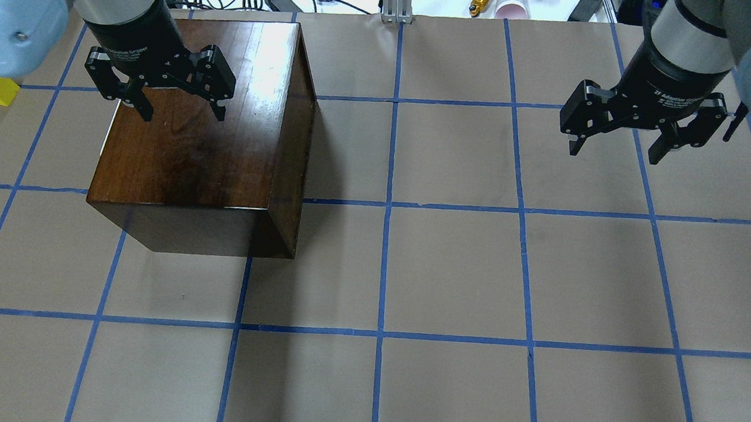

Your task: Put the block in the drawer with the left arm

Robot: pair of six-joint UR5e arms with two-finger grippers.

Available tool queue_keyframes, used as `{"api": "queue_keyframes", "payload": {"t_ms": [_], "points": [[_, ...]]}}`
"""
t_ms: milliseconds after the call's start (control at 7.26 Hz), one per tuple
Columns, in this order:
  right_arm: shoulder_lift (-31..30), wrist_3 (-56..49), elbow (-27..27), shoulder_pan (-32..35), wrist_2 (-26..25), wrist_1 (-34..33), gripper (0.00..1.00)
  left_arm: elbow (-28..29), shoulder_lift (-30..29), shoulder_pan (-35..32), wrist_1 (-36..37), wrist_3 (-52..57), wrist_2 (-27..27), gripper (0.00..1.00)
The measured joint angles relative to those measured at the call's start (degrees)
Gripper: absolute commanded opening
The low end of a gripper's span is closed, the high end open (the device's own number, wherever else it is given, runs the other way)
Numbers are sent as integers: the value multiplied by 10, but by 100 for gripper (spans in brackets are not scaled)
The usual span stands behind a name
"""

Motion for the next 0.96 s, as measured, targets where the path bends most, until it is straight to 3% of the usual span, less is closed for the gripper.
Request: {"api": "queue_keyframes", "payload": {"t_ms": [964], "points": [[0, 0, 0, 0, 0, 0, 100, 1, 11, -2, -15, -1, -2, 100]]}}
